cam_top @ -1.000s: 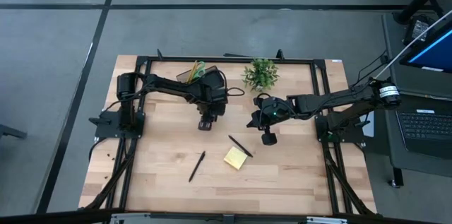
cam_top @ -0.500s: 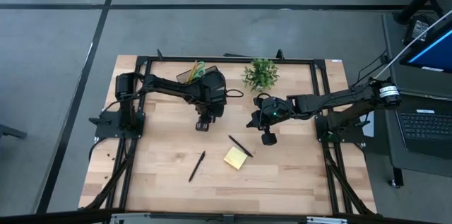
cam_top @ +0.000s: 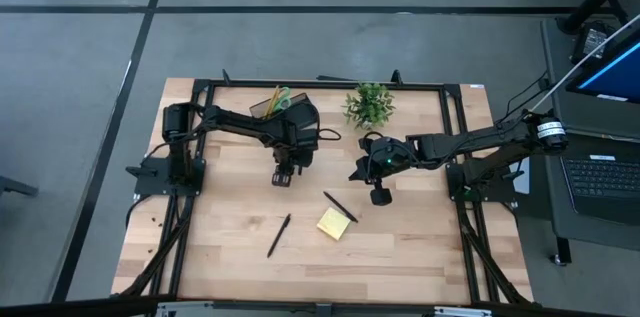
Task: Pick and place office supplies into organizer
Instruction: Put the binder clip into the desk organizer, then put the right pen into the desk organizer
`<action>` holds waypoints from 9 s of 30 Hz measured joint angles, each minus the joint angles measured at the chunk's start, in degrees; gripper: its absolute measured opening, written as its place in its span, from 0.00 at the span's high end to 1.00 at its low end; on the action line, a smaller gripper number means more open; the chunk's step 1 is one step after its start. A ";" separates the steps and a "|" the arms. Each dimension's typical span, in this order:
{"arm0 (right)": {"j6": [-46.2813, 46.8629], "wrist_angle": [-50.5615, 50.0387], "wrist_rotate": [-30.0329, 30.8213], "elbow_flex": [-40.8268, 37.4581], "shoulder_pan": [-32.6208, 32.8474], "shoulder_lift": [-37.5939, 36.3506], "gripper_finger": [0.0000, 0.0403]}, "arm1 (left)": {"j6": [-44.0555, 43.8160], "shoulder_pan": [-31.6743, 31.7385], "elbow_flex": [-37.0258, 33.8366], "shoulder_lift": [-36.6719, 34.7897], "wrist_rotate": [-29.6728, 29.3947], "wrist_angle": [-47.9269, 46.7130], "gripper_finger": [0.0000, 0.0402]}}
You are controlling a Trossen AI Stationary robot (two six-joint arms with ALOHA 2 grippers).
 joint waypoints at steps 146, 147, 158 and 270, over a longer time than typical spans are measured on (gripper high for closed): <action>-0.04 1.25 0.04 0.02 0.01 0.02 0.98 | 0.12 0.75 -3.08 -14.92 -16.89 5.34 0.86; -0.04 1.23 0.04 0.02 0.02 0.02 0.98 | 0.13 1.22 -3.08 -15.22 -17.67 5.39 0.86; -0.02 0.94 0.04 0.02 0.02 0.02 0.98 | 0.14 7.34 -3.08 -15.50 -18.63 5.38 0.86; 33.87 -28.34 1.46 30.42 8.52 33.57 0.96 | -10.51 -12.42 -46.01 -44.78 -9.84 66.46 0.99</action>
